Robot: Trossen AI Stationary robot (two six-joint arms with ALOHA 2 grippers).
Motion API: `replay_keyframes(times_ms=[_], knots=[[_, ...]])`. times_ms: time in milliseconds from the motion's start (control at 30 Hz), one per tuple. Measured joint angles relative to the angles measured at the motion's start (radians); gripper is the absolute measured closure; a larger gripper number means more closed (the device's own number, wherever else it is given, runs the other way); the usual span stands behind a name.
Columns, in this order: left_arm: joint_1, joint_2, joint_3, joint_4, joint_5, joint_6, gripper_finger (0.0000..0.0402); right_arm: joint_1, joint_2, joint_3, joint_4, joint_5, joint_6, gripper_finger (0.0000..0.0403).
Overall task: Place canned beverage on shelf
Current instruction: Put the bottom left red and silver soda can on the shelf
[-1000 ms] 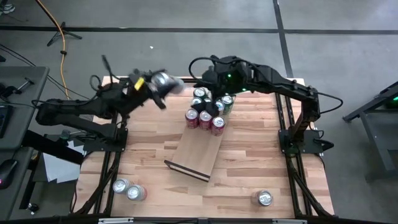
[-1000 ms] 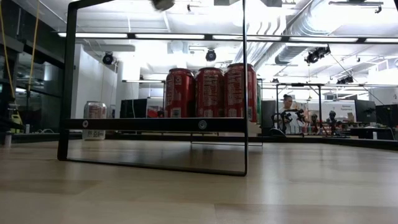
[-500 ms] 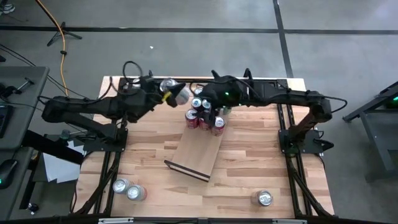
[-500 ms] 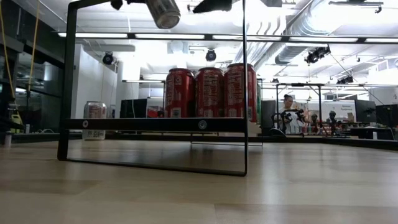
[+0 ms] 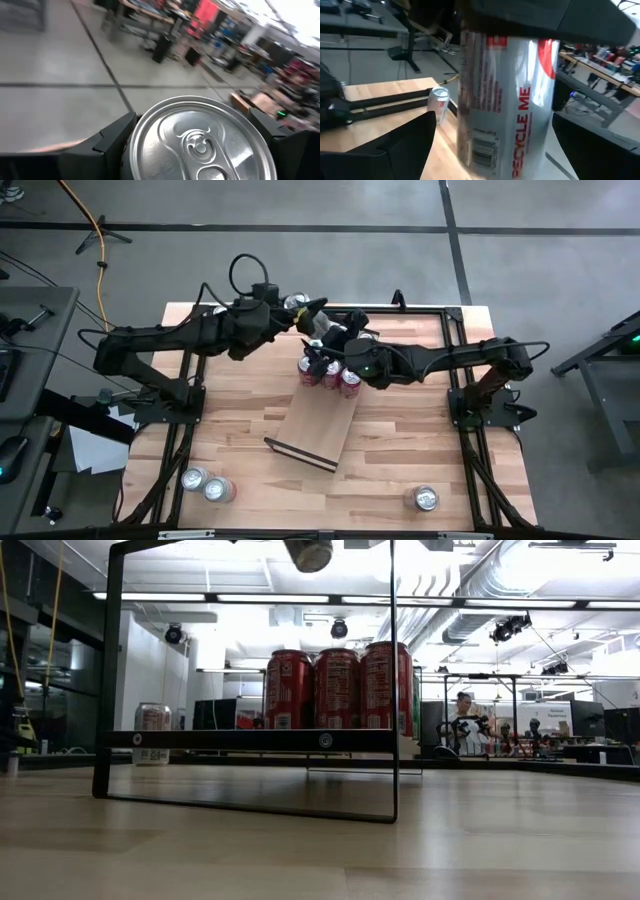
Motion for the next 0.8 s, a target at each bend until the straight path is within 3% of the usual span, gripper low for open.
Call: replay_keyframes(times_ms=[367,633,733,800], knots=[[0.051,-0.001,0.004,-0.039,0.215,-0.128,0.0164,-0.011,0.004,0.001,0.085,-0.011,-0.07,0.0023],[0.051,0.004,0.004,-0.028,0.24,-0.135,0.0164,-0.017,0.012,0.001,0.084,-0.004,-0.063,0.0113],[0.052,0.005,0.004,-0.02,0.25,-0.099,0.0157,-0.017,0.016,0.002,0.082,0.004,-0.061,0.0117],[0.052,0.004,0.004,-0.013,0.268,-0.058,0.0126,-0.01,0.015,0.002,0.078,0.015,-0.073,0.0117]])
